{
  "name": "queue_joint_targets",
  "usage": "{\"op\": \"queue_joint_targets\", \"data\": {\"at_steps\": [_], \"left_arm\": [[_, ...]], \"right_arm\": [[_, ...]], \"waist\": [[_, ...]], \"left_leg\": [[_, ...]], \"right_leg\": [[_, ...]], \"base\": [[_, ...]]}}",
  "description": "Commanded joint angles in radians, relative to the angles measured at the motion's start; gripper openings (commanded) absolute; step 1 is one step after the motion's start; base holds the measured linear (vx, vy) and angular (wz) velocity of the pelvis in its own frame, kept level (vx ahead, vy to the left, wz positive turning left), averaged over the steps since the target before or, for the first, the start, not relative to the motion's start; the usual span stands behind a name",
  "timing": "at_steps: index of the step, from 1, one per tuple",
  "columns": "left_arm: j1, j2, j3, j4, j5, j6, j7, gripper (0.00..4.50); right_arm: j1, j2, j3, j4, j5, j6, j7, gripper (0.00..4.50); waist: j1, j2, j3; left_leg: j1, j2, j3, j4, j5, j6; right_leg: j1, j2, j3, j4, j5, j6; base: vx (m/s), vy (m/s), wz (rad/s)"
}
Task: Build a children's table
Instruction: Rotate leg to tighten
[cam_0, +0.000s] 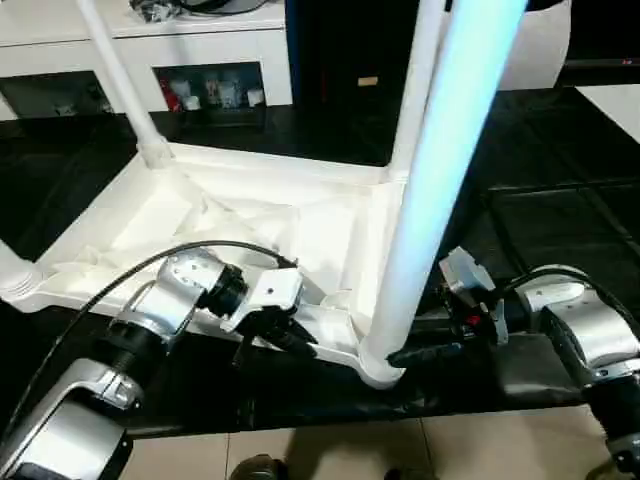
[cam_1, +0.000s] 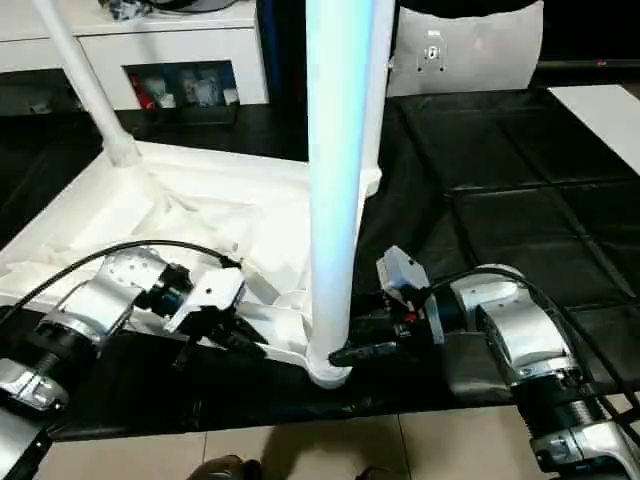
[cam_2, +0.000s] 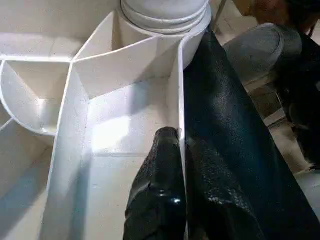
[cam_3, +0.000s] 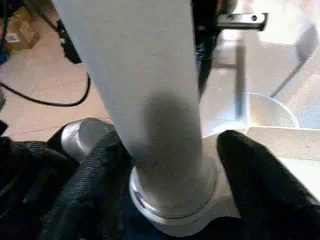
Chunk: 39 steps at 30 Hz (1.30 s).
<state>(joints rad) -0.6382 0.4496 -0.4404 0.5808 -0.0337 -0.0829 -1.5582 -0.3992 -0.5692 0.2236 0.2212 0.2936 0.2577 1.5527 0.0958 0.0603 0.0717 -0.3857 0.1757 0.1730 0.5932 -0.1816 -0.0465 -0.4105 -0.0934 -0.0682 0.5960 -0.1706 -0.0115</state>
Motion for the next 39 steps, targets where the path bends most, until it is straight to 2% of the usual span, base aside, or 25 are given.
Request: {"op": "queue_joint_targets", "data": {"at_steps": [1,6,10,13,14,15,17,18,20,21,23,25,26,27,28,29,30,31,32,33,36,37,39], "left_arm": [[-0.027,-0.005,-0.042,-0.007,-0.001,-0.028,-0.056,0.0],[-0.034,-0.007,-0.048,0.012,-0.005,-0.045,-0.056,0.0],[-0.036,-0.01,-0.047,0.019,-0.004,-0.05,-0.056,0.0],[-0.03,-0.019,-0.026,0.018,-0.009,-0.031,-0.056,0.0],[-0.023,-0.023,-0.013,0.01,-0.02,-0.011,-0.047,0.0],[-0.019,-0.026,-0.004,0.005,-0.028,0.002,-0.04,0.0],[-0.013,-0.028,0.005,-0.005,-0.038,0.021,-0.028,0.0],[-0.003,-0.033,0.017,-0.022,-0.048,0.044,0.0,0.0],[0.013,-0.047,0.035,-0.053,-0.05,0.081,0.067,0.0],[0.013,-0.047,0.035,-0.053,-0.05,0.081,0.067,0.0],[0.028,-0.076,0.056,-0.081,-0.032,0.144,0.181,0.0],[0.037,-0.114,0.079,-0.099,-0.021,0.197,0.272,0.0],[0.042,-0.148,0.094,-0.113,-0.014,0.239,0.338,0.0],[0.043,-0.158,0.098,-0.117,-0.009,0.251,0.36,0.0],[0.043,-0.165,0.101,-0.119,-0.006,0.259,0.374,0.0],[0.039,-0.208,0.115,-0.126,0.008,0.308,0.455,0.0],[0.032,-0.232,0.125,-0.123,0.018,0.329,0.508,0.0],[0.029,-0.238,0.127,-0.121,0.02,0.334,0.52,0.0],[0.014,-0.273,0.141,-0.114,0.031,0.367,0.596,0.0],[0.003,-0.295,0.151,-0.106,0.039,0.38,0.65,0.0],[-0.017,-0.342,0.163,-0.102,0.065,0.415,0.751,0.0],[-0.016,-0.353,0.167,-0.109,0.076,0.426,0.773,0.0],[-0.015,-0.38,0.17,-0.126,0.089,0.443,0.806,0.0]], "right_arm": [[-0.02,-0.001,0.011,0.008,0.01,-0.007,0.014,2.49],[-0.028,0.008,0.016,0.02,0.011,-0.021,0.022,2.09],[-0.024,0.015,0.019,0.012,0.014,-0.012,0.023,1.99],[-0.01,0.021,0.011,-0.017,0.04,0.026,0.011,1.96],[0.003,0.03,-0.001,-0.035,0.056,0.047,-0.013,1.96],[0.011,0.036,-0.009,-0.045,0.065,0.059,-0.029,1.96],[0.021,0.049,-0.024,-0.057,0.078,0.075,-0.058,1.96],[0.04,0.069,-0.04,-0.079,0.091,0.1,-0.107,1.96],[0.077,0.109,-0.062,-0.117,0.097,0.117,-0.195,1.96],[0.077,0.109,-0.062,-0.117,0.097,0.117,-0.195,1.96],[0.117,0.161,-0.07,-0.155,0.065,0.117,-0.316,1.96],[0.138,0.205,-0.065,-0.175,0.024,0.114,-0.411,1.95],[0.147,0.243,-0.059,-0.187,-0.005,0.119,-0.481,1.95],[0.149,0.256,-0.057,-0.19,-0.013,0.122,-0.503,1.95],[0.15,0.263,-0.056,-0.192,-0.018,0.124,-0.517,1.95],[0.146,0.318,-0.053,-0.196,-0.045,0.144,-0.61,1.95],[0.142,0.348,-0.054,-0.195,-0.058,0.154,-0.66,1.95],[0.141,0.357,-0.055,-0.193,-0.061,0.157,-0.675,1.94],[0.128,0.411,-0.062,-0.178,-0.077,0.171,-0.763,1.93],[0.116,0.442,-0.066,-0.163,-0.097,0.17,-0.819,1.93],[0.091,0.52,-0.077,-0.126,-0.139,0.174,-0.962,1.91],[0.088,0.539,-0.079,-0.122,-0.151,0.176,-0.994,1.91],[0.081,0.581,-0.085,-0.102,-0.195,0.159,-1.087,1.91]], "waist": [[-0.004,-0.022,-0.071],[-0.004,-0.022,-0.07],[-0.003,-0.02,-0.073],[-0.003,-0.022,-0.073],[-0.003,-0.013,-0.075],[-0.003,-0.017,-0.076],[-0.003,-0.018,-0.076],[-0.004,-0.005,-0.077],[-0.005,-0.009,-0.076],[-0.006,-0.006,-0.075],[-0.011,-0.006,-0.073],[-0.024,-0.005,-0.071],[-0.031,-0.006,-0.068],[-0.038,-0.006,-0.067],[-0.047,-0.006,-0.069],[-0.054,-0.008,-0.069],[-0.062,0.001,-0.069],[-0.063,0.0,-0.069],[-0.064,-0.003,-0.07],[-0.066,-0.001,-0.069],[-0.069,0.004,-0.073],[-0.07,0.0,-0.076],[-0.07,0.005,-0.079]], "left_leg": [[0.016,0.053,-0.007,-0.066,-0.155,0.112],[0.016,0.054,-0.008,-0.067,-0.167,0.102],[0.017,0.054,-0.008,-0.066,-0.164,0.098],[0.016,0.053,-0.008,-0.066,-0.154,0.102],[0.018,0.054,-0.007,-0.065,-0.152,0.1],[0.016,0.053,-0.008,-0.065,-0.154,0.099],[0.015,0.053,-0.008,-0.065,-0.149,0.097],[0.018,0.055,-0.008,-0.067,-0.163,0.091],[0.016,0.052,-0.009,-0.068,-0.178,0.081],[0.017,0.053,-0.011,-0.071,-0.199,0.068],[0.018,0.053,-0.011,-0.074,-0.227,0.046],[0.01,0.046,-0.016,-0.077,-0.239,0.025],[0.013,0.045,-0.015,-0.08,-0.254,0.015],[0.016,0.044,-0.016,-0.079,-0.262,0.01],[0.014,0.041,-0.017,-0.078,-0.263,0.009],[0.015,0.039,-0.017,-0.076,-0.264,0.019],[0.013,0.039,-0.015,-0.076,-0.26,0.021],[0.015,0.038,-0.015,-0.075,-0.265,0.021],[0.019,0.034,-0.015,-0.072,-0.268,0.023],[0.02,0.033,-0.016,-0.074,-0.273,0.02],[0.022,0.034,-0.018,-0.077,-0.271,0.015],[0.021,0.034,-0.017,-0.077,-0.267,0.016],[0.019,0.035,-0.016,-0.077,-0.249,0.021]], "right_leg": [[0.054,-0.057,0.042,-0.059,-0.187,-0.265],[0.054,-0.057,0.041,-0.062,-0.218,-0.259],[0.056,-0.057,0.041,-0.06,-0.21,-0.26],[0.056,-0.057,0.042,-0.059,-0.195,-0.264],[0.057,-0.056,0.042,-0.059,-0.188,-0.267],[0.058,-0.056,0.041,-0.059,-0.188,-0.268],[0.058,-0.056,0.041,-0.058,-0.185,-0.265],[0.056,-0.055,0.041,-0.061,-0.189,-0.265],[0.058,-0.054,0.04,-0.062,-0.202,-0.263],[0.058,-0.056,0.04,-0.065,-0.237,-0.253],[0.055,-0.056,0.042,-0.07,-0.29,-0.233],[0.062,-0.055,0.037,-0.071,-0.334,-0.21],[0.057,-0.054,0.036,-0.079,-0.382,-0.186],[0.054,-0.054,0.037,-0.082,-0.402,-0.182],[0.058,-0.055,0.036,-0.084,-0.422,-0.175],[0.055,-0.055,0.037,-0.088,-0.424,-0.172],[0.054,-0.05,0.037,-0.087,-0.408,-0.177],[0.052,-0.05,0.036,-0.09,-0.414,-0.175],[0.053,-0.052,0.036,-0.093,-0.436,-0.168],[0.051,-0.05,0.035,-0.095,-0.462,-0.157],[0.048,-0.048,0.035,-0.096,-0.458,-0.141],[0.05,-0.046,0.035,-0.096,-0.443,-0.14],[0.051,-0.046,0.038,-0.089,-0.369,-0.156]], "base": [[0.0,0.0,0.0],[0.0,0.0,0.0],[0.0,0.0,0.0],[0.0,0.0,0.0],[0.0,0.0,0.0],[0.0,0.0,0.0],[0.0,0.0,0.0],[0.0,0.0,0.0],[0.0,0.0,0.0],[0.0,0.0,0.0],[0.0,0.0,0.0],[0.0,0.0,0.0],[0.0,0.0,0.0],[0.0,0.0,0.0],[0.0,0.0,0.0],[0.0,0.0,0.0],[0.0,0.0,0.0],[0.0,0.0,0.0],[0.0,0.0,0.0],[0.0,0.0,0.0],[0.0,0.0,0.0],[0.0,0.0,0.0],[0.0,0.0,0.0]]}}
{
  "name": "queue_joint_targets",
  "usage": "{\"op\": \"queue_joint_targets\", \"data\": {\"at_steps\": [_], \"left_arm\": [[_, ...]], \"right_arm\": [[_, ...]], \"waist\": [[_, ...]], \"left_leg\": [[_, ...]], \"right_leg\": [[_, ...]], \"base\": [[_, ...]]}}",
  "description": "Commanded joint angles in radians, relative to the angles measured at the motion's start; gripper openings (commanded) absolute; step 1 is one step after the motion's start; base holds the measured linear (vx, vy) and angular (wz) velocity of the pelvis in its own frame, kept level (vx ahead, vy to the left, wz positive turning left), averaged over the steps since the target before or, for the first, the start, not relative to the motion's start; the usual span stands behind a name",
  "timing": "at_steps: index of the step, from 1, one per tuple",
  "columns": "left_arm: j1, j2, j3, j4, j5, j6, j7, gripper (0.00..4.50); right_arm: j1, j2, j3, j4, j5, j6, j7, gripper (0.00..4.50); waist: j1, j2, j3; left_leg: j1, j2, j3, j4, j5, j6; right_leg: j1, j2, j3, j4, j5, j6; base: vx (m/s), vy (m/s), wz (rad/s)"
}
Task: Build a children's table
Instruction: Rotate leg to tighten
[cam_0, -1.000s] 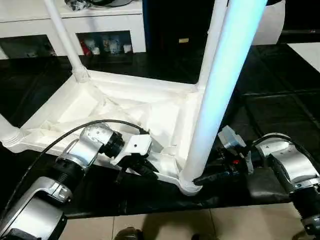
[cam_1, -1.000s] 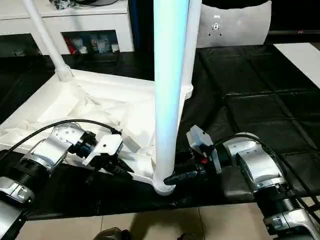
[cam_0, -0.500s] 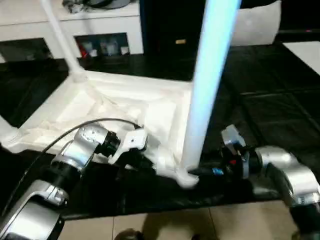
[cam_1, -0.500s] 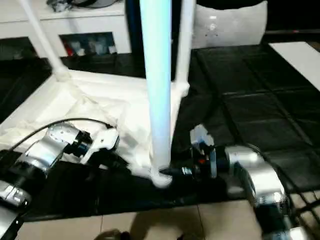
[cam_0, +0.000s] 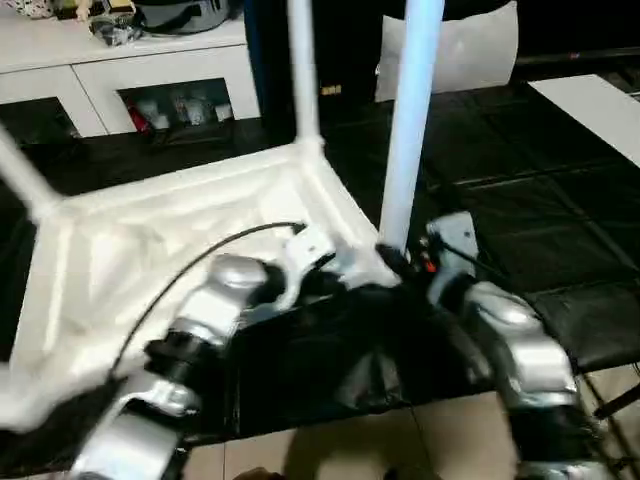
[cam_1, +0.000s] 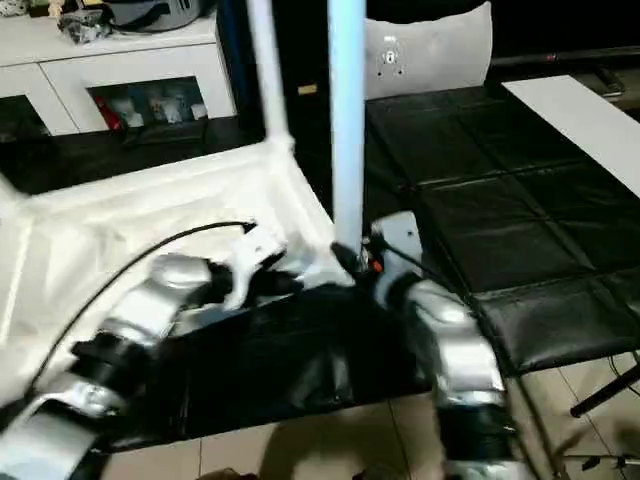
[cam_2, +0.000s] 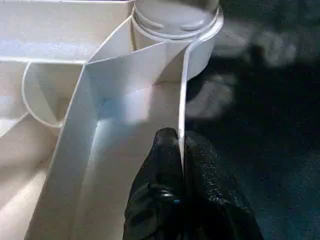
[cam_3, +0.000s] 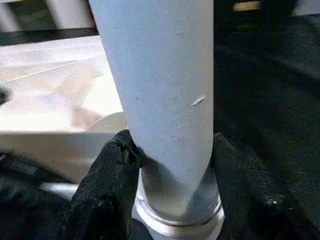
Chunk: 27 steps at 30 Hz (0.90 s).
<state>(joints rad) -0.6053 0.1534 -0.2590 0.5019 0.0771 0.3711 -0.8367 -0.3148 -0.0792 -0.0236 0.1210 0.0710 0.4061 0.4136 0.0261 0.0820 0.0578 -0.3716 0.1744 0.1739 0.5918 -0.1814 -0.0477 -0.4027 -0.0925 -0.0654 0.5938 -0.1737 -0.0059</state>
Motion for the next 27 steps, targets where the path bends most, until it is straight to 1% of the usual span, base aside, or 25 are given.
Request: {"op": "queue_joint_targets", "data": {"at_steps": [1,2,3,4,5,6,7,8,9,11,13,14,15,16,17,18,19,20,21,22,24,26,27], "left_arm": [[-0.046,-0.088,-0.012,-0.053,-0.021,-0.012,0.087,0.0],[-0.044,-0.091,-0.013,-0.059,-0.021,-0.013,0.089,0.0],[-0.041,-0.092,-0.016,-0.065,-0.02,-0.015,0.086,0.0],[-0.036,-0.091,-0.016,-0.071,-0.021,-0.02,0.079,0.0],[-0.032,-0.09,-0.016,-0.077,-0.02,-0.02,0.079,0.0],[-0.032,-0.09,-0.017,-0.077,-0.02,-0.02,0.079,0.0],[-0.026,-0.077,-0.022,-0.081,-0.02,-0.024,0.063,0.0],[-0.023,-0.065,-0.024,-0.084,-0.02,-0.028,0.049,0.0],[-0.014,-0.033,-0.032,-0.085,-0.017,-0.047,0.009,0.0],[-0.009,-0.006,-0.034,-0.082,-0.015,-0.067,-0.026,0.0],[-0.003,0.026,-0.038,-0.076,-0.017,-0.092,-0.068,0.0],[-0.003,0.026,-0.038,-0.076,-0.017,-0.092,-0.068,0.0],[0.0,0.049,-0.042,-0.071,-0.019,-0.118,-0.101,0.0],[0.005,0.076,-0.049,-0.067,-0.025,-0.145,-0.151,0.0],[0.008,0.095,-0.054,-0.065,-0.029,-0.163,-0.185,0.0],[0.013,0.119,-0.063,-0.065,-0.038,-0.192,-0.24,0.0],[0.015,0.132,-0.069,-0.065,-0.044,-0.207,-0.268,0.0],[0.016,0.181,-0.098,-0.052,-0.042,-0.27,-0.361,0.0],[0.016,0.19,-0.103,-0.05,-0.042,-0.283,-0.378,0.0],[0.016,0.206,-0.112,-0.044,-0.045,-0.307,-0.418,0.0],[0.016,0.225,-0.116,-0.039,-0.064,-0.318,-0.485,0.0],[0.015,0.241,-0.126,-0.035,-0.073,-0.332,-0.535,0.0],[0.01,0.26,-0.142,-0.023,-0.077,-0.357,-0.597,0.0]], "right_arm": [[-0.003,0.093,0.16,0.003,0.018,-0.008,0.04,1.91],[-0.001,0.094,0.159,0.006,0.011,-0.026,0.031,1.91],[0.001,0.093,0.157,0.007,0.004,-0.042,0.024,1.91],[0.009,0.091,0.139,0.004,0.013,-0.058,0.028,1.91],[0.014,0.092,0.127,0.001,0.02,-0.066,0.026,2.26],[0.015,0.092,0.126,0.001,0.021,-0.066,0.027,2.46],[0.025,0.079,0.109,-0.007,0.036,-0.083,0.044,2.46],[0.032,0.068,0.097,-0.011,0.046,-0.092,0.058,2.62],[0.043,0.04,0.066,-0.019,0.073,-0.112,0.095,2.66],[0.047,0.008,0.046,-0.022,0.09,-0.128,0.136,2.8],[0.045,-0.036,0.03,-0.017,0.101,-0.156,0.191,3.03],[0.045,-0.036,0.03,-0.017,0.101,-0.156,0.191,3.17],[0.042,-0.067,0.023,-0.011,0.115,-0.176,0.241,3.28],[0.04,-0.11,0.022,-0.009,0.134,-0.189,0.316,3.38],[0.038,-0.139,0.022,-0.008,0.148,-0.197,0.368,3.38],[0.039,-0.175,0.027,-0.016,0.172,-0.186,0.441,3.56],[0.04,-0.194,0.031,-0.02,0.187,-0.18,0.479,3.56],[0.048,-0.263,0.062,-0.04,0.221,-0.145,0.61,3.72],[0.049,-0.275,0.069,-0.043,0.224,-0.139,0.63,3.72],[0.05,-0.298,0.081,-0.047,0.23,-0.13,0.669,3.85],[0.046,-0.335,0.103,-0.042,0.225,-0.142,0.728,3.85],[0.04,-0.361,0.121,-0.035,0.214,-0.165,0.774,3.85],[0.028,-0.392,0.143,-0.022,0.21,-0.186,0.839,3.85]], "waist": [[0.0,-0.018,-0.067],[0.003,-0.016,-0.07],[0.005,-0.016,-0.072],[0.005,-0.017,-0.072],[0.007,-0.016,-0.073],[0.008,-0.016,-0.074],[0.007,-0.017,-0.073],[0.009,-0.017,-0.074],[0.012,-0.016,-0.075],[0.012,-0.017,-0.076],[0.012,-0.017,-0.08],[0.012,-0.016,-0.084],[0.013,-0.016,-0.084],[0.014,-0.018,-0.085],[0.016,-0.019,-0.084],[0.017,-0.018,-0.082],[0.018,-0.016,-0.082],[0.02,-0.017,-0.08],[0.026,-0.017,-0.079],[0.028,-0.016,-0.077],[0.04,-0.015,-0.074],[0.048,-0.015,-0.073],[0.054,-0.015,-0.074]], "left_leg": [[0.005,0.037,-0.017,-0.075,-0.244,0.024],[0.007,0.037,-0.016,-0.073,-0.232,0.031],[0.004,0.035,-0.014,-0.071,-0.211,0.042],[0.002,0.035,-0.014,-0.07,-0.204,0.047],[0.001,0.035,-0.014,-0.068,-0.188,0.057],[-0.001,0.035,-0.014,-0.068,-0.174,0.065],[0.0,0.035,-0.013,-0.067,-0.174,0.069],[0.0,0.035,-0.013,-0.067,-0.173,0.071],[0.0,0.036,-0.013,-0.066,-0.17,0.078],[-0.002,0.038,-0.014,-0.065,-0.163,0.087],[-0.006,0.037,-0.015,-0.061,-0.129,0.099],[-0.008,0.037,-0.014,-0.056,-0.104,0.113],[-0.011,0.037,-0.015,-0.054,-0.083,0.127],[-0.012,0.035,-0.014,-0.051,-0.086,0.133],[-0.012,0.035,-0.013,-0.05,-0.094,0.146],[-0.011,0.037,-0.013,-0.05,-0.104,0.152],[-0.01,0.038,-0.013,-0.05,-0.11,0.155],[-0.009,0.04,-0.013,-0.051,-0.122,0.153],[-0.008,0.042,-0.014,-0.053,-0.136,0.148],[-0.006,0.043,-0.012,-0.053,-0.145,0.146],[-0.001,0.05,-0.01,-0.056,-0.17,0.125],[0.003,0.051,-0.01,-0.058,-0.185,0.106],[0.005,0.052,-0.011,-0.059,-0.19,0.097]], "right_leg": [[0.044,-0.048,0.035,-0.087,-0.351,-0.165],[0.044,-0.048,0.037,-0.085,-0.318,-0.172],[0.048,-0.047,0.037,-0.081,-0.274,-0.182],[0.049,-0.048,0.037,-0.079,-0.259,-0.185],[0.051,-0.049,0.037,-0.077,-0.233,-0.192],[0.052,-0.049,0.036,-0.075,-0.215,-0.197],[0.052,-0.048,0.036,-0.076,-0.215,-0.198],[0.053,-0.05,0.036,-0.075,-0.216,-0.199],[0.054,-0.052,0.036,-0.076,-0.217,-0.2],[0.057,-0.05,0.036,-0.072,-0.196,-0.205],[0.06,-0.049,0.035,-0.064,-0.139,-0.218],[0.06,-0.05,0.034,-0.058,-0.095,-0.23],[0.06,-0.05,0.033,-0.054,-0.063,-0.24],[0.061,-0.049,0.032,-0.055,-0.061,-0.241],[0.062,-0.05,0.032,-0.054,-0.061,-0.247],[0.061,-0.05,0.031,-0.055,-0.073,-0.25],[0.06,-0.051,0.032,-0.055,-0.083,-0.251],[0.059,-0.05,0.031,-0.058,-0.105,-0.251],[0.061,-0.049,0.03,-0.058,-0.133,-0.247],[0.057,-0.046,0.03,-0.06,-0.147,-0.246],[0.05,-0.05,0.033,-0.061,-0.19,-0.24],[0.046,-0.052,0.034,-0.061,-0.218,-0.239],[0.044,-0.051,0.035,-0.061,-0.224,-0.24]], "base": [[0.0,0.0,0.0],[0.0,0.0,0.0],[0.0,0.0,0.0],[0.0,0.0,0.0],[0.0,0.0,0.0],[0.0,0.0,0.0],[0.0,0.0,0.0],[0.0,0.0,0.0],[0.0,0.0,0.0],[0.0,0.0,0.0],[0.0,0.0,0.0],[0.0,0.0,0.0],[0.0,0.0,0.0],[0.0,0.0,0.0],[0.0,0.0,0.0],[0.0,0.0,0.0],[0.0,0.0,0.0],[0.0,0.0,0.0],[0.0,0.0,0.0],[0.0,0.0,0.0],[0.0,0.0,0.0],[0.0,0.0,0.0],[0.0,0.0,0.0]]}}
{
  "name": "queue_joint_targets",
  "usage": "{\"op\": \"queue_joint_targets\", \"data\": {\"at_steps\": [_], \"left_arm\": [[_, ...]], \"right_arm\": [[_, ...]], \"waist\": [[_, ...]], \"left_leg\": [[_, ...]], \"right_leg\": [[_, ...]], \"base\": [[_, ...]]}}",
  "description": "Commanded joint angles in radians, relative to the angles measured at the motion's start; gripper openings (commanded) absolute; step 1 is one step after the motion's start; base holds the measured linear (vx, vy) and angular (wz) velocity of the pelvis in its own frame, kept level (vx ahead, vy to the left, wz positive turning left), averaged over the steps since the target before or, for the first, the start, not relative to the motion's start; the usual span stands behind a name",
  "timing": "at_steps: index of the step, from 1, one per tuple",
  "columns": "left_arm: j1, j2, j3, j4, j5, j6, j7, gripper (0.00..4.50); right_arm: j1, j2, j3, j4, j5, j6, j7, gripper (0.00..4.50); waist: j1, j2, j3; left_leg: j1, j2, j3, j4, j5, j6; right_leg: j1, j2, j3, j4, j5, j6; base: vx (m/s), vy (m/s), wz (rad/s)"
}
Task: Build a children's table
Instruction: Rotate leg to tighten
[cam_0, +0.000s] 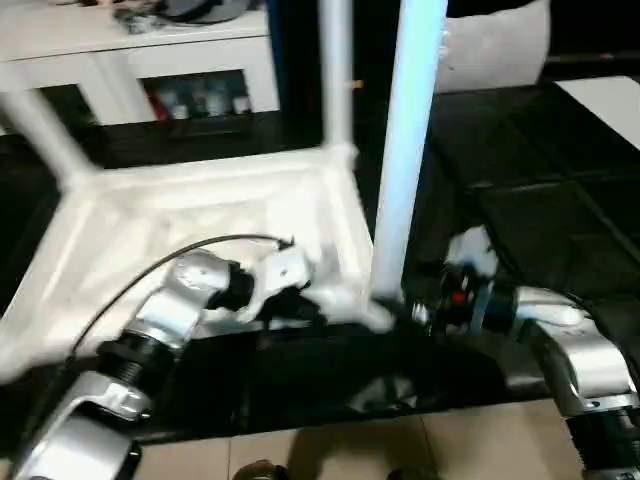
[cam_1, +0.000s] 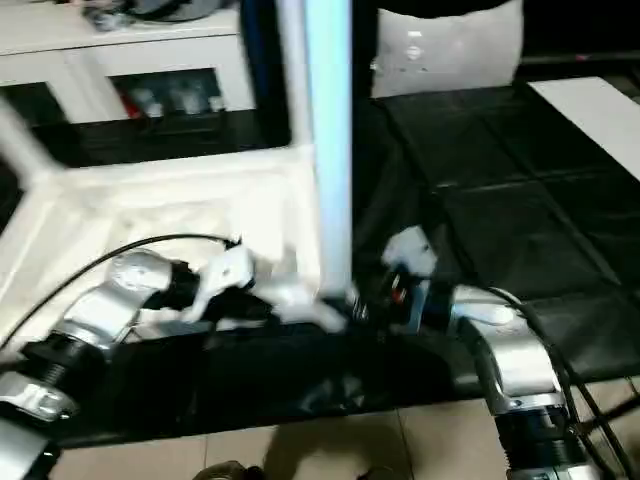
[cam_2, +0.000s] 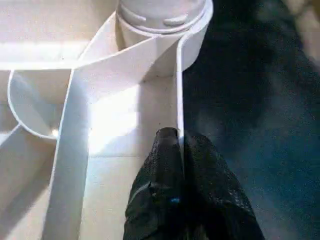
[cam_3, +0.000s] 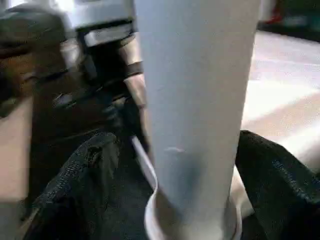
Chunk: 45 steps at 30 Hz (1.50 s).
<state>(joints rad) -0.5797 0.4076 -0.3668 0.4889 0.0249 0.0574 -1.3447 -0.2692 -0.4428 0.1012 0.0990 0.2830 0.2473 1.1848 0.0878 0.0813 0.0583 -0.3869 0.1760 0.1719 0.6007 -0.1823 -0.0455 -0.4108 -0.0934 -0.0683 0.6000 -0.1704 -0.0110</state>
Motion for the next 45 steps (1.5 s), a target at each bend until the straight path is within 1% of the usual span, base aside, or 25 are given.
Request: {"op": "queue_joint_targets", "data": {"at_steps": [1,4,5,7,8,11,12,16,19,20,22,27,28,30,32,33,34,35,36,40,41,42,43,44,45], "left_arm": [[-0.019,0.015,-0.042,-0.004,-0.026,-0.054,-0.116,0.0],[-0.027,0.025,-0.055,0.008,-0.031,-0.077,-0.161,0.0],[-0.031,0.029,-0.061,0.011,-0.034,-0.082,-0.179,0.0],[-0.037,0.035,-0.072,0.016,-0.037,-0.091,-0.212,0.0],[-0.047,0.042,-0.09,0.027,-0.026,-0.127,-0.258,0.0],[-0.053,0.044,-0.101,0.032,-0.026,-0.14,-0.269,0.0],[-0.055,0.042,-0.104,0.033,-0.028,-0.142,-0.27,0.0],[-0.066,0.039,-0.116,0.042,-0.035,-0.15,-0.27,0.0],[-0.069,0.04,-0.122,0.046,-0.039,-0.154,-0.27,0.0],[-0.071,0.043,-0.127,0.048,-0.044,-0.158,-0.27,0.0],[-0.073,0.046,-0.133,0.051,-0.048,-0.16,-0.27,0.0],[-0.075,0.057,-0.148,0.049,-0.06,-0.159,-0.27,0.0],[-0.075,0.058,-0.15,0.048,-0.063,-0.157,-0.27,0.0],[-0.066,0.059,-0.141,0.033,-0.074,-0.132,-0.27,0.0],[-0.056,0.051,-0.114,0.021,-0.072,-0.105,-0.268,0.0],[-0.052,0.049,-0.105,0.017,-0.07,-0.097,-0.266,0.0],[-0.048,0.051,-0.095,0.01,-0.061,-0.087,-0.252,0.0],[-0.042,0.049,-0.083,-0.009,-0.041,-0.032,-0.174,0.0],[-0.035,0.04,-0.069,-0.028,-0.046,0.012,-0.121,0.0],[-0.008,-0.015,-0.015,-0.101,-0.09,0.154,0.019,0.0],[-0.004,-0.027,-0.008,-0.112,-0.093,0.175,0.045,0.0],[-0.001,-0.047,0.003,-0.121,-0.092,0.198,0.084,0.0],[0.001,-0.065,0.011,-0.125,-0.09,0.212,0.115,0.0],[0.008,-0.12,0.033,-0.13,-0.082,0.256,0.203,0.0],[0.008,-0.146,0.04,-0.126,-0.073,0.27,0.244,0.0]], "right_arm": [[-0.025,-0.043,0.028,0.006,-0.001,-0.036,0.098,3.85],[-0.04,-0.061,0.041,0.017,0.007,-0.038,0.145,3.85],[-0.046,-0.067,0.048,0.021,0.009,-0.036,0.165,3.61],[-0.057,-0.08,0.061,0.026,0.017,-0.024,0.195,3.61],[-0.075,-0.098,0.088,0.034,0.024,-0.001,0.245,3.52],[-0.085,-0.108,0.104,0.042,0.023,0.001,0.269,3.35],[-0.089,-0.111,0.113,0.042,0.025,0.008,0.284,3.12],[-0.098,-0.117,0.142,0.038,0.024,0.028,0.327,2.97],[-0.099,-0.117,0.147,0.038,0.027,0.034,0.333,2.73],[-0.101,-0.119,0.152,0.038,0.03,0.041,0.339,2.63],[-0.104,-0.121,0.157,0.041,0.033,0.046,0.345,2.52],[-0.105,-0.124,0.166,0.039,0.039,0.062,0.354,2.1],[-0.104,-0.124,0.167,0.037,0.041,0.067,0.356,2.05],[-0.095,-0.117,0.16,0.017,0.063,0.1,0.346,2.02],[-0.084,-0.108,0.149,-0.003,0.08,0.132,0.322,2.0],[-0.08,-0.104,0.145,-0.01,0.086,0.143,0.313,2.0],[-0.07,-0.095,0.139,-0.024,0.09,0.162,0.284,1.99],[-0.042,-0.062,0.127,-0.055,0.078,0.175,0.197,1.99],[-0.024,-0.036,0.122,-0.073,0.064,0.177,0.136,1.99],[0.013,0.055,0.11,-0.098,0.009,0.188,-0.054,1.99],[0.018,0.074,0.109,-0.099,-0.003,0.19,-0.089,1.99],[0.023,0.1,0.108,-0.1,-0.018,0.198,-0.139,1.99],[0.025,0.121,0.107,-0.098,-0.029,0.203,-0.176,1.98],[0.027,0.184,0.105,-0.089,-0.059,0.219,-0.282,1.98],[0.026,0.211,0.105,-0.083,-0.07,0.223,-0.325,1.98]], "waist": [[-0.004,-0.015,-0.074],[0.002,-0.017,-0.07],[0.002,-0.019,-0.069],[0.004,-0.02,-0.069],[0.005,-0.022,-0.068],[0.007,-0.021,-0.072],[0.008,-0.021,-0.071],[0.012,-0.02,-0.072],[0.016,-0.022,-0.074],[0.017,-0.02,-0.073],[0.019,-0.023,-0.073],[0.02,-0.02,-0.07],[0.02,-0.022,-0.07],[0.02,-0.017,-0.071],[0.02,-0.019,-0.07],[0.02,-0.016,-0.069],[0.018,-0.015,-0.068],[0.019,-0.016,-0.067],[0.017,-0.011,-0.065],[0.001,-0.015,-0.059],[-0.009,-0.016,-0.056],[-0.02,-0.017,-0.055],[-0.025,-0.019,-0.055],[-0.039,-0.02,-0.053],[-0.052,-0.024,-0.051]], "left_leg": [[0.021,0.051,-0.009,-0.068,-0.195,0.092],[0.022,0.051,-0.008,-0.072,-0.226,0.079],[0.022,0.049,-0.008,-0.071,-0.238,0.075],[0.023,0.048,-0.008,-0.071,-0.239,0.071],[0.022,0.049,-0.008,-0.072,-0.238,0.072],[0.021,0.052,-0.011,-0.072,-0.216,0.075],[0.021,0.052,-0.01,-0.071,-0.213,0.077],[0.021,0.052,-0.01,-0.07,-0.208,0.078],[0.02,0.052,-0.01,-0.069,-0.195,0.078],[0.019,0.051,-0.009,-0.068,-0.19,0.079],[0.019,0.052,-0.01,-0.07,-0.192,0.079],[0.02,0.052,-0.011,-0.071,-0.205,0.072],[0.019,0.051,-0.01,-0.071,-0.207,0.07],[0.021,0.052,-0.012,-0.072,-0.208,0.067],[0.021,0.053,-0.012,-0.073,-0.207,0.066],[0.021,0.052,-0.011,-0.073,-0.212,0.064],[0.02,0.052,-0.011,-0.074,-0.216,0.062],[0.02,0.053,-0.012,-0.076,-0.221,0.057],[0.023,0.054,-0.013,-0.079,-0.235,0.046],[0.021,0.046,-0.016,-0.084,-0.274,0.011],[0.019,0.046,-0.018,-0.087,-0.289,0.003],[0.014,0.042,-0.021,-0.09,-0.302,-0.003],[0.015,0.042,-0.021,-0.09,-0.306,-0.005],[0.017,0.039,-0.02,-0.088,-0.321,-0.006],[0.017,0.035,-0.02,-0.087,-0.326,-0.007]], "right_leg": [[0.053,-0.051,0.038,-0.067,-0.23,-0.235],[0.052,-0.053,0.042,-0.069,-0.256,-0.232],[0.053,-0.055,0.041,-0.071,-0.28,-0.23],[0.052,-0.055,0.041,-0.074,-0.303,-0.223],[0.053,-0.056,0.042,-0.075,-0.31,-0.219],[0.054,-0.056,0.041,-0.069,-0.28,-0.223],[0.053,-0.055,0.041,-0.069,-0.269,-0.228],[0.053,-0.055,0.042,-0.066,-0.248,-0.237],[0.055,-0.056,0.041,-0.064,-0.234,-0.24],[0.055,-0.055,0.041,-0.063,-0.23,-0.241],[0.055,-0.056,0.042,-0.065,-0.238,-0.238],[0.055,-0.056,0.041,-0.065,-0.256,-0.234],[0.055,-0.056,0.041,-0.066,-0.26,-0.231],[0.055,-0.055,0.041,-0.065,-0.262,-0.231],[0.055,-0.054,0.041,-0.065,-0.253,-0.234],[0.055,-0.055,0.042,-0.068,-0.258,-0.233],[0.055,-0.055,0.042,-0.067,-0.263,-0.233],[0.055,-0.055,0.043,-0.069,-0.272,-0.226],[0.052,-0.055,0.043,-0.071,-0.286,-0.221],[0.052,-0.055,0.04,-0.077,-0.379,-0.19],[0.051,-0.055,0.04,-0.08,-0.412,-0.176],[0.056,-0.054,0.036,-0.082,-0.433,-0.16],[0.055,-0.054,0.037,-0.084,-0.436,-0.157],[0.05,-0.053,0.036,-0.088,-0.455,-0.154],[0.048,-0.052,0.036,-0.093,-0.48,-0.149]], "base": [[0.0,0.0,0.0],[0.0,0.0,0.0],[0.0,0.0,0.0],[0.0,0.0,0.0],[0.0,0.0,0.0],[0.0,0.0,0.0],[0.0,0.0,0.0],[0.0,0.0,0.0],[0.0,0.0,0.0],[0.0,0.0,0.0],[0.0,0.0,0.0],[0.0,0.0,0.0],[0.0,0.0,0.0],[0.0,0.0,0.0],[0.0,0.0,0.0],[0.0,0.0,0.0],[0.0,0.0,0.0],[0.0,0.0,0.0],[0.0,0.0,0.0],[0.0,0.0,0.0],[0.0,0.0,0.0],[0.0,0.0,0.0],[0.0,0.0,0.0],[0.0,0.0,0.0],[0.0,0.0,0.0]]}}
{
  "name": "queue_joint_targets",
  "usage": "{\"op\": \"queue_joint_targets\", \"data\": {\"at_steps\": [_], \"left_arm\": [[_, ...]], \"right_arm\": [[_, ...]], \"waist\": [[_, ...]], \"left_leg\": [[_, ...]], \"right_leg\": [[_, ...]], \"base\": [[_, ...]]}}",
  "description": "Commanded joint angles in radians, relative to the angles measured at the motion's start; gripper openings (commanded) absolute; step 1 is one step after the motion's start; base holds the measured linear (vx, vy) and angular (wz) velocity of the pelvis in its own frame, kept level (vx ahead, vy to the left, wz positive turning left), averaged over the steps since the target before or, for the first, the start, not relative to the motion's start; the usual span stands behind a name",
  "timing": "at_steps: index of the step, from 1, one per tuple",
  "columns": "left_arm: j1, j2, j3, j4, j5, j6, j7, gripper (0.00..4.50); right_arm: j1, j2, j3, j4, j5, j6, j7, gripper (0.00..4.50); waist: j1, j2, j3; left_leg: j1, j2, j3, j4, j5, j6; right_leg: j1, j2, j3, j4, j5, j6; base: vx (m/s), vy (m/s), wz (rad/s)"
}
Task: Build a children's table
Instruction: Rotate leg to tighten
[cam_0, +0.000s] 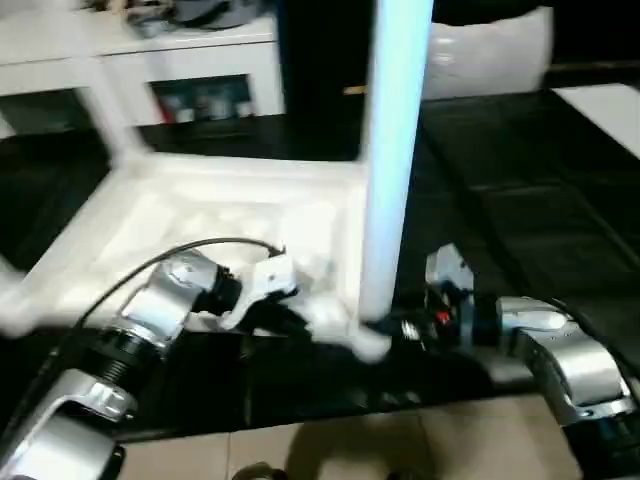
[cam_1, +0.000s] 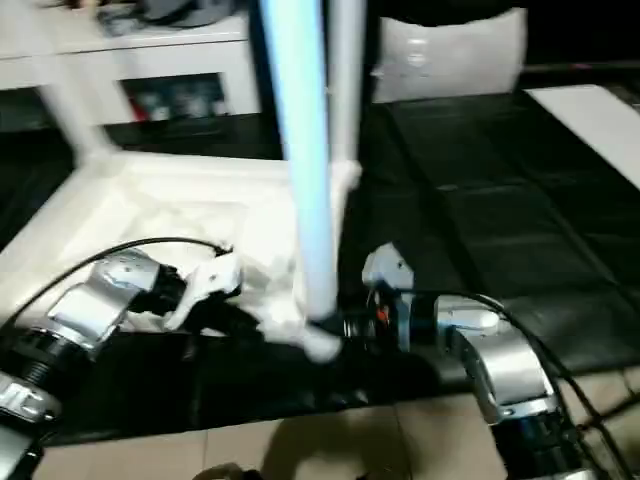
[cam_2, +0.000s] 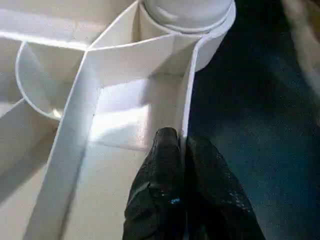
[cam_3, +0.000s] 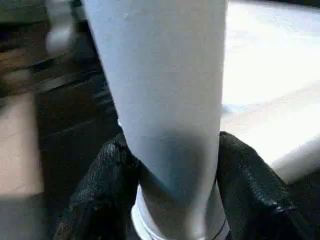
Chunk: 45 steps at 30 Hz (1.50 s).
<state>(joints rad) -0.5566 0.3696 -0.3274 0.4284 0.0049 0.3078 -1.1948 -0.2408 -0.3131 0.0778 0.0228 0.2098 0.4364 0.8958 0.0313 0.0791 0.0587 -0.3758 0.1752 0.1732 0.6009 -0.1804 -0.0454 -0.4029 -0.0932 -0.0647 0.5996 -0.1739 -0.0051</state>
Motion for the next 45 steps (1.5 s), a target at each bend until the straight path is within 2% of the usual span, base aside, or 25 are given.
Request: {"op": "queue_joint_targets", "data": {"at_steps": [1,2,3,4,5,7,10,11,13,15,16,17,19,23,24,27,29,32,33,36,38,40,41,44,45], "left_arm": [[-0.016,-0.117,0.003,-0.064,-0.05,0.025,0.108,0.0],[-0.019,-0.155,0.017,-0.062,-0.035,0.054,0.176,0.0],[-0.019,-0.156,0.017,-0.062,-0.035,0.055,0.178,0.0],[-0.021,-0.178,0.028,-0.068,-0.029,0.078,0.22,0.0],[-0.029,-0.238,0.048,-0.073,-0.02,0.118,0.315,0.0],[-0.033,-0.266,0.055,-0.074,-0.014,0.128,0.364,0.0],[-0.027,-0.322,0.051,-0.098,0.002,0.149,0.426,0.0],[-0.025,-0.331,0.04,-0.107,0.007,0.145,0.422,0.0],[-0.025,-0.321,0.037,-0.115,0.006,0.139,0.407,0.0],[-0.024,-0.306,0.04,-0.117,0.007,0.134,0.397,0.0],[-0.024,-0.306,0.04,-0.117,0.007,0.134,0.397,0.0],[-0.021,-0.274,0.036,-0.11,0.017,0.117,0.37,0.0],[-0.015,-0.233,0.033,-0.105,0.014,0.093,0.326,0.0],[-0.007,-0.167,0.018,-0.09,0.006,0.024,0.219,0.0],[-0.001,-0.133,0.002,-0.086,-0.004,-0.022,0.141,0.0],[0.0,-0.098,-0.016,-0.076,-0.008,-0.062,0.068,0.0],[-0.003,-0.048,-0.046,-0.054,-0.014,-0.135,-0.039,0.0],[-0.009,-0.02,-0.055,-0.038,-0.033,-0.163,-0.121,0.0],[-0.012,-0.014,-0.058,-0.033,-0.037,-0.172,-0.142,0.0],[-0.026,0.031,-0.081,-0.002,-0.039,-0.221,-0.252,0.0],[-0.039,0.051,-0.089,0.026,-0.041,-0.248,-0.302,0.0],[-0.048,0.062,-0.093,0.044,-0.049,-0.262,-0.344,0.0],[-0.049,0.063,-0.094,0.045,-0.049,-0.264,-0.348,0.0],[-0.061,0.079,-0.114,0.057,-0.05,-0.286,-0.401,0.0],[-0.067,0.092,-0.134,0.059,-0.058,-0.297,-0.414,0.0]], "right_arm": [[-0.003,0.092,0.128,-0.004,-0.001,0.035,-0.054,1.96],[-0.009,0.139,0.12,0.009,-0.023,0.04,-0.136,1.96],[-0.009,0.14,0.12,0.01,-0.024,0.04,-0.138,1.96],[-0.012,0.166,0.113,0.015,-0.036,0.044,-0.185,1.96],[-0.023,0.235,0.094,0.034,-0.058,0.057,-0.297,1.95],[-0.03,0.263,0.089,0.043,-0.078,0.06,-0.352,1.95],[-0.041,0.338,0.061,0.056,-0.106,0.053,-0.468,1.95],[-0.038,0.358,0.048,0.047,-0.088,0.058,-0.473,2.3],[-0.031,0.354,0.039,0.033,-0.079,0.052,-0.47,2.64],[-0.022,0.337,0.02,0.019,-0.065,0.038,-0.459,2.83],[-0.022,0.337,0.02,0.019,-0.065,0.038,-0.459,2.83],[-0.015,0.318,0.004,0.008,-0.053,0.022,-0.43,3.03],[-0.001,0.266,0.004,-0.013,-0.04,-0.009,-0.363,3.19],[0.021,0.148,0.004,-0.039,-0.029,-0.072,-0.209,3.51],[0.028,0.087,0.003,-0.042,-0.017,-0.096,-0.128,3.56],[0.028,0.028,0.003,-0.035,-0.005,-0.116,-0.051,3.87],[0.026,-0.051,0.009,-0.019,0.007,-0.142,0.06,3.87],[0.022,-0.104,0.019,-0.01,0.029,-0.155,0.164,3.87],[0.02,-0.117,0.022,-0.009,0.037,-0.156,0.194,3.87],[0.007,-0.181,0.048,-0.004,0.074,-0.153,0.332,3.87],[-0.012,-0.205,0.06,0.004,0.1,-0.137,0.393,3.87],[-0.03,-0.223,0.074,0.018,0.115,-0.135,0.444,3.87],[-0.031,-0.225,0.075,0.019,0.116,-0.134,0.448,3.62],[-0.055,-0.244,0.093,0.036,0.133,-0.111,0.513,3.52],[-0.064,-0.252,0.105,0.042,0.138,-0.103,0.539,3.43]], "waist": [[0.002,-0.021,-0.051],[-0.002,-0.022,-0.05],[-0.004,-0.021,-0.049],[-0.004,-0.017,-0.051],[-0.007,-0.018,-0.052],[-0.01,-0.018,-0.054],[-0.011,-0.015,-0.057],[-0.011,-0.011,-0.063],[-0.008,-0.012,-0.065],[-0.005,-0.011,-0.07],[-0.004,-0.011,-0.07],[-0.002,-0.007,-0.07],[0.001,-0.009,-0.071],[0.006,-0.008,-0.077],[0.007,-0.009,-0.078],[0.009,-0.007,-0.075],[0.017,-0.009,-0.073],[0.03,-0.006,-0.071],[0.037,-0.007,-0.07],[0.052,-0.007,-0.07],[0.053,-0.012,-0.07],[0.054,-0.011,-0.069],[0.055,-0.012,-0.069],[0.057,-0.012,-0.071],[0.056,-0.023,-0.072]], "left_leg": [[0.01,0.034,-0.021,-0.085,-0.332,-0.005],[0.01,0.031,-0.021,-0.083,-0.331,0.005],[0.014,0.03,-0.021,-0.083,-0.333,0.011],[0.016,0.03,-0.022,-0.082,-0.335,0.01],[0.014,0.031,-0.021,-0.085,-0.322,0.011],[0.014,0.031,-0.021,-0.086,-0.315,0.007],[0.01,0.033,-0.021,-0.089,-0.307,0.017],[0.009,0.034,-0.02,-0.088,-0.291,0.022],[0.006,0.034,-0.02,-0.088,-0.267,0.031],[0.003,0.034,-0.016,-0.084,-0.218,0.048],[0.004,0.034,-0.015,-0.083,-0.212,0.053],[0.004,0.033,-0.015,-0.082,-0.207,0.058],[0.001,0.033,-0.016,-0.081,-0.205,0.066],[-0.001,0.037,-0.015,-0.074,-0.151,0.091],[-0.002,0.037,-0.015,-0.07,-0.132,0.104],[-0.004,0.038,-0.014,-0.07,-0.141,0.116],[0.002,0.041,-0.015,-0.072,-0.188,0.11],[0.01,0.047,-0.012,-0.074,-0.22,0.093],[0.015,0.051,-0.011,-0.076,-0.231,0.088],[0.013,0.054,-0.011,-0.077,-0.233,0.079],[0.01,0.051,-0.011,-0.077,-0.238,0.08],[0.008,0.051,-0.012,-0.077,-0.241,0.078],[0.009,0.049,-0.011,-0.076,-0.239,0.077],[0.011,0.05,-0.011,-0.074,-0.225,0.077],[0.005,0.051,-0.011,-0.075,-0.206,0.082]], "right_leg": [[0.038,-0.053,0.031,-0.097,-0.5,-0.146],[0.038,-0.054,0.031,-0.104,-0.54,-0.126],[0.034,-0.053,0.031,-0.109,-0.567,-0.113],[0.034,-0.053,0.03,-0.11,-0.576,-0.109],[0.035,-0.052,0.031,-0.109,-0.558,-0.107],[0.034,-0.049,0.03,-0.108,-0.532,-0.114],[0.035,-0.046,0.033,-0.105,-0.472,-0.119],[0.039,-0.047,0.035,-0.103,-0.431,-0.128],[0.043,-0.046,0.035,-0.097,-0.365,-0.14],[0.047,-0.046,0.037,-0.088,-0.264,-0.168],[0.047,-0.046,0.037,-0.089,-0.253,-0.173],[0.049,-0.047,0.036,-0.088,-0.253,-0.178],[0.054,-0.049,0.035,-0.087,-0.253,-0.175],[0.058,-0.048,0.034,-0.075,-0.147,-0.206],[0.058,-0.047,0.034,-0.072,-0.115,-0.218],[0.057,-0.049,0.032,-0.07,-0.121,-0.233],[0.056,-0.05,0.032,-0.076,-0.2,-0.224],[0.048,-0.05,0.035,-0.078,-0.244,-0.224],[0.044,-0.05,0.036,-0.079,-0.249,-0.228],[0.045,-0.051,0.039,-0.073,-0.233,-0.232],[0.047,-0.052,0.038,-0.072,-0.236,-0.234],[0.049,-0.055,0.039,-0.072,-0.257,-0.228],[0.049,-0.056,0.038,-0.074,-0.271,-0.226],[0.047,-0.055,0.038,-0.072,-0.262,-0.234],[0.052,-0.054,0.037,-0.07,-0.243,-0.235]], "base": [[0.0,0.0,0.0],[0.0,0.0,0.0],[0.0,0.0,0.0],[0.0,0.0,0.0],[0.0,0.0,0.0],[0.0,0.0,0.0],[0.0,0.0,0.0],[0.0,0.0,0.0],[0.0,0.0,0.0],[0.0,0.0,0.0],[0.0,0.0,0.0],[0.0,0.0,0.0],[0.0,0.0,0.0],[0.0,0.0,0.0],[0.0,0.0,0.0],[0.0,0.0,0.0],[0.0,0.0,0.0],[0.0,0.0,0.0],[0.0,0.0,0.0],[0.0,0.0,0.0],[0.0,0.0,0.0],[0.0,0.0,0.0],[0.0,0.0,0.0],[0.0,0.0,0.0],[0.0,0.0,0.0]]}}
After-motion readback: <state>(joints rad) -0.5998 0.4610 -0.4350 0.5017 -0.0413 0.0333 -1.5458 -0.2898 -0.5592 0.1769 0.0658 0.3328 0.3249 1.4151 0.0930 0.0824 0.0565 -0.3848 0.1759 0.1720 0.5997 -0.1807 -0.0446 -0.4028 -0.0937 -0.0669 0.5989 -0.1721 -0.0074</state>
